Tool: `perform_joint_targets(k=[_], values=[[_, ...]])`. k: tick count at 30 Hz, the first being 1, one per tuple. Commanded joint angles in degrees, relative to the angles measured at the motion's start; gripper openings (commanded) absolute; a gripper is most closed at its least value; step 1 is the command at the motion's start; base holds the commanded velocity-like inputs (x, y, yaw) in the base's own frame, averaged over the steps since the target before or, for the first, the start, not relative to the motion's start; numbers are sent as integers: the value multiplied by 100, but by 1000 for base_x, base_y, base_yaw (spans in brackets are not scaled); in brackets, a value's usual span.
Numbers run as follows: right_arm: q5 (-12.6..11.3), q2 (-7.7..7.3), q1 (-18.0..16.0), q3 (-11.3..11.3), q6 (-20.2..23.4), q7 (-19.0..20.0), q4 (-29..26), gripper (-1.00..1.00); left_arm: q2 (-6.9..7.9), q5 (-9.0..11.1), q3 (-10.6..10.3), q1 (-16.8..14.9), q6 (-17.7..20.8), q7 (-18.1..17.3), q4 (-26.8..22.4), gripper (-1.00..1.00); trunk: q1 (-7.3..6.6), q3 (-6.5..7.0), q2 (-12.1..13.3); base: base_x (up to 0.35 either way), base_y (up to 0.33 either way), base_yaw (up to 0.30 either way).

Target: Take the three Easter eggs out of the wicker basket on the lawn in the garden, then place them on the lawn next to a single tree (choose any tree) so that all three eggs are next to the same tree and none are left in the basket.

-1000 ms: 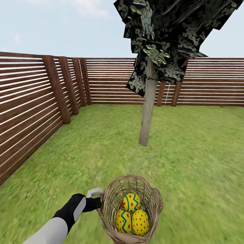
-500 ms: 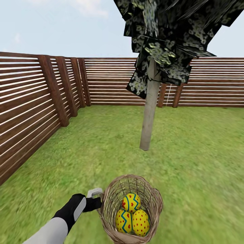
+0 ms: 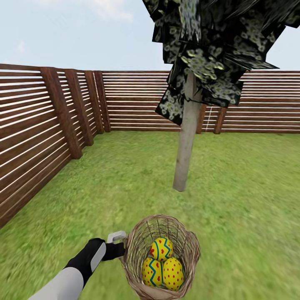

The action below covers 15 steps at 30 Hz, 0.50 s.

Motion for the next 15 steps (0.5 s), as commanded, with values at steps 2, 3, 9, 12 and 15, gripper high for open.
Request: perform_joint_targets(k=[2,3,9,12,15], values=[[34,-4,-9,-49,-38,10,22,100,-4,72,33,-3,40,-6,-10,-100,3,-5,-3,319,0,0],[36,-4,-9,-49,-38,8,22,100,-8,74,33,-3,40,-6,-10,-100,3,-5,-3,319,0,0],[26,1,-9,-49,-38,6,35,100,-13,79,33,-3,40,0,-10,-100,3,-5,-3,319,0,0],[82,1,-9,-49,-38,10,42,100,-13,79,33,-3,40,3,-10,-100,3,-5,-3,319,0,-19],[85,-17,-9,-49,-38,10,21,100,-13,79,35,-3,40,3,-8,-100,3,-5,-3,319,0,-254]])
